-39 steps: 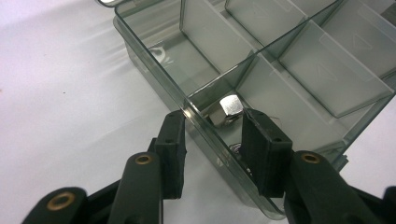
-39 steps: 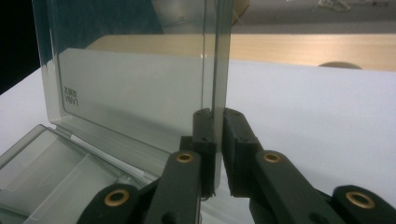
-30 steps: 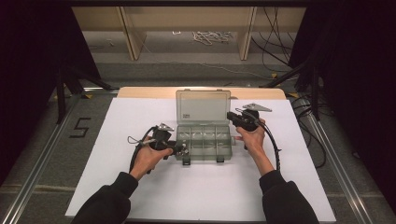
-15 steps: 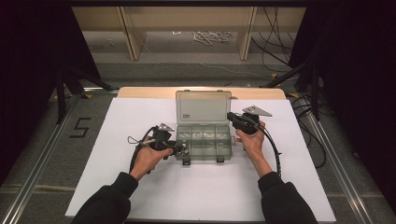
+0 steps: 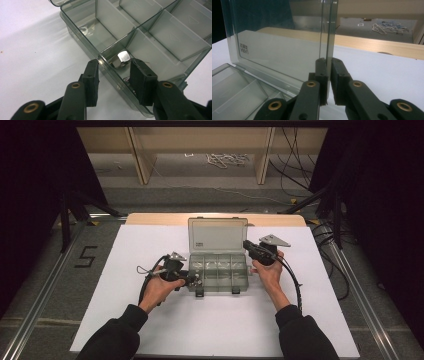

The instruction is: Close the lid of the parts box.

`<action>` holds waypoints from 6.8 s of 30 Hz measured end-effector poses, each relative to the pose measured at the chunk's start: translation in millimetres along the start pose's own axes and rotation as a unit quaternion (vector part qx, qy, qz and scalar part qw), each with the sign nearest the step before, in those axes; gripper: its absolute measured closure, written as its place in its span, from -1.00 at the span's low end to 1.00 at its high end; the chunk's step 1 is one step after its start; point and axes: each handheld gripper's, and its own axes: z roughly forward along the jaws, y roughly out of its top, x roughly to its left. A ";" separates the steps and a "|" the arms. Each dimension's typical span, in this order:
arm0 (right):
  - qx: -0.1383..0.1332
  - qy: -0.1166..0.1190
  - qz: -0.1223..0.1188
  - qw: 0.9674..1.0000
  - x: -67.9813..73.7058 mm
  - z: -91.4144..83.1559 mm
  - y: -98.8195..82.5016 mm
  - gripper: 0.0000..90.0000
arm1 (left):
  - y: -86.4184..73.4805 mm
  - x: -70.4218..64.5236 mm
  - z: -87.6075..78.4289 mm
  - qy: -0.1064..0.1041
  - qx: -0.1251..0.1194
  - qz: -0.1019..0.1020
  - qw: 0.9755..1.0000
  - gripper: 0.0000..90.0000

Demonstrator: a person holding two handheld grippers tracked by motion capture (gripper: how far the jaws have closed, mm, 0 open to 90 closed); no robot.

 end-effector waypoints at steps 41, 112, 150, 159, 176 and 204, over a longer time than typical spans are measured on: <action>-0.013 -0.006 -0.021 1.000 2.5 0.8 -2.0 0.88 | 83.9 17.5 -60.7 0.052 -0.114 0.028 0.992 0.99; 0.005 -0.015 0.000 1.000 15.8 -20.3 8.5 0.41 | 157.5 26.2 -33.4 0.079 -0.074 0.029 0.994 1.00; 0.028 0.000 -0.035 0.999 64.5 -115.9 9.3 -0.50 | 94.5 -18.0 -49.5 0.033 -0.101 0.077 0.991 1.00; 0.032 0.004 -0.040 0.999 72.2 -129.1 5.7 -0.56 | 71.4 -29.1 -42.6 0.021 -0.107 0.083 0.991 1.00; 0.026 0.018 -0.064 0.997 83.5 -146.7 -1.0 -0.59 | 40.8 -43.1 -22.6 -0.005 -0.091 0.098 0.991 1.00; 0.037 0.017 -0.050 0.998 81.3 -150.6 -5.6 -0.58 | 19.4 -56.5 -2.6 -0.012 -0.064 0.124 0.990 0.99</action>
